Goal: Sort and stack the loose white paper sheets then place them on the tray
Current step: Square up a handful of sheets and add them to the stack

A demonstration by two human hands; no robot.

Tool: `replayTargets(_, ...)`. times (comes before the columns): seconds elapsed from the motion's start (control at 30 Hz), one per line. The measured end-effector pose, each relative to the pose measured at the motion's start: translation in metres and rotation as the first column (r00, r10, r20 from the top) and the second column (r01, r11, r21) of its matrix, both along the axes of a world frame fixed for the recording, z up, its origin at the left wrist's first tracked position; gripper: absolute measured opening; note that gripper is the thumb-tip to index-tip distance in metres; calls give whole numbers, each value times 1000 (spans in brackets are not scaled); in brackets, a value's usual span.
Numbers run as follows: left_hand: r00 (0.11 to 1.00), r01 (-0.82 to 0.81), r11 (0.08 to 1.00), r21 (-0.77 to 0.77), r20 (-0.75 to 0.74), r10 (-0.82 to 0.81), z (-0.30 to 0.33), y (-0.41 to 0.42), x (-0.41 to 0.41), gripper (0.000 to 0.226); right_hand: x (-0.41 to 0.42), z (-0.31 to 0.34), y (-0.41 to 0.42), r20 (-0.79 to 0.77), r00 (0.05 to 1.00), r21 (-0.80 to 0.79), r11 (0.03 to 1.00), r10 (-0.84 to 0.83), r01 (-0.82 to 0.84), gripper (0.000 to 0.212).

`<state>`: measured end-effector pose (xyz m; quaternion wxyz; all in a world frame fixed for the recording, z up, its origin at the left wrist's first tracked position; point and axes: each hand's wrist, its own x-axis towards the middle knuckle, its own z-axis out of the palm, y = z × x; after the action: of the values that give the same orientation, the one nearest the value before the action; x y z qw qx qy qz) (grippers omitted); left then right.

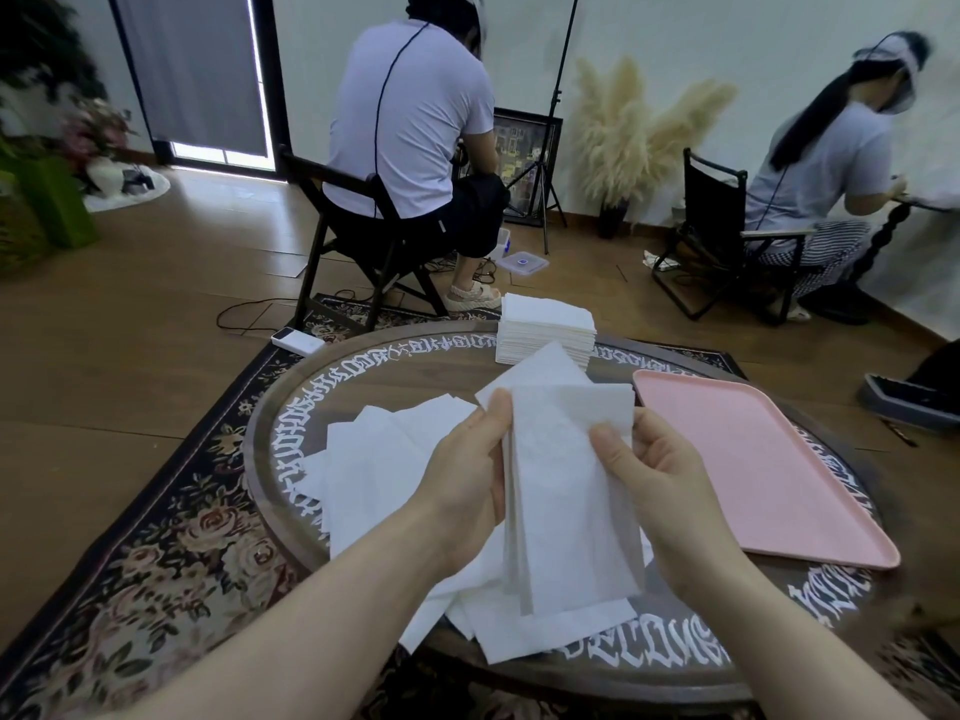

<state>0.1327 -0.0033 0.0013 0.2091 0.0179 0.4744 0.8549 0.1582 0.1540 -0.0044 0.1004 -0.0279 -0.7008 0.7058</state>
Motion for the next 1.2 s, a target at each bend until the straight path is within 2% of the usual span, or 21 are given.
replayTargets(0.17, 999, 37, 998, 41, 24, -38, -2, 2, -2, 52, 1, 2, -5, 0, 1000, 33, 999, -23, 23, 11)
replayTargets(0.3, 993, 117, 992, 48, -37, -116, -1, -1, -2, 63, 1, 1, -5, 3, 999, 47, 998, -46, 46, 12)
replayTargets(0.4, 995, 62, 998, 25, -84, -60, -6, 1, -2, 41, 2, 2, -6, -5, 999, 30, 999, -43, 43, 16)
replayTargets(0.47, 994, 28, 999, -18, -105, -30, -9, 1, -4, 25, 2, 5, -3, -104, 991, 139, 985, -90, 104, 22)
replayTargets(0.57, 981, 60, 991, -120, -176, -81, -7, -3, -5, 21, 0, 14, 5, -276, 958, 416, 888, -81, 195, 35)
replayTargets(0.67, 966, 114, 978, -176, -209, -150, -5, -5, -2, 21, 0, 18, 12, -234, 972, 513, 852, 26, 100, 29)
replayTargets(0.77, 960, 107, 976, -189, -236, -151, -4, -7, 0, 21, 1, 15, 17, -71, 994, 401, 915, 82, -47, 38)
replayTargets(0.83, 970, 65, 984, -166, -223, -102, -4, -8, 0, 26, 1, 13, 19, -15, 992, 293, 950, 122, -112, 42)
replayTargets(0.97, 987, -3, 993, -122, -162, -16, -4, -6, 0, 28, 4, 11, 17, -22, 986, 245, 957, 168, -157, 41)
replayTargets(1.03, 991, -17, 998, -52, -130, 10, -3, -5, 0, 28, 4, 7, 14, -9, 979, 144, 969, 204, -201, 37)
replayTargets(1.2, 1000, -30, 995, 100, -2, 30, -2, -5, -3, 44, 2, 2, 8, -21, 992, 13, 992, 128, -128, 33)
